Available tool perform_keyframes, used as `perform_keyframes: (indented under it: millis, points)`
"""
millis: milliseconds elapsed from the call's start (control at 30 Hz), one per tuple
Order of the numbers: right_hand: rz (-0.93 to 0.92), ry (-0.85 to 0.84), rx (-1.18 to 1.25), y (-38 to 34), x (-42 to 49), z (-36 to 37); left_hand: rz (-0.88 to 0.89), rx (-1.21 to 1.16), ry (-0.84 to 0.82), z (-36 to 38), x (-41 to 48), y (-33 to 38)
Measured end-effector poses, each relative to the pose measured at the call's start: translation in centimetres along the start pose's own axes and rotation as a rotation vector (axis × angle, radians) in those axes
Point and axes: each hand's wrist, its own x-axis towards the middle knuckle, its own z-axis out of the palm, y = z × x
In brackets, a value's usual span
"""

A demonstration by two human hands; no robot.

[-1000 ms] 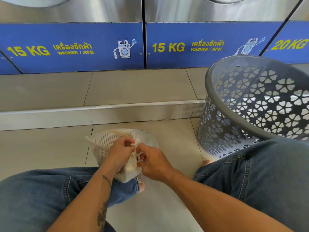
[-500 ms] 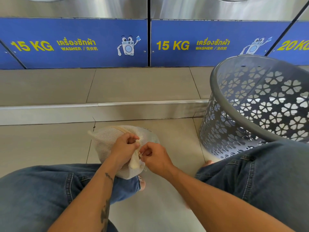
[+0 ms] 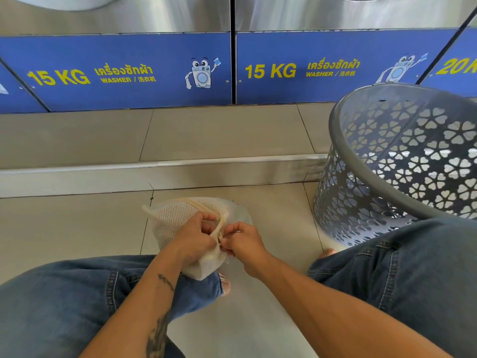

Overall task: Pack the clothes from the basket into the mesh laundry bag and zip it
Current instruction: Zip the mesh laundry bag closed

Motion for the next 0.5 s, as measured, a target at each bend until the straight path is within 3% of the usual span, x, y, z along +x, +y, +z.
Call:
perform_keyframes:
  millis: [267,500]
  points:
    - [0.131,-0.080,0.274,-0.94,0.25,-0.54,0.022,0.016,0.015,0.33,-0.80,-0.07]
    - [-0.123,0.032,-0.106,-0.09,0.37,-0.81,0.033,0.047,0.019,0.51,-0.77,0.00]
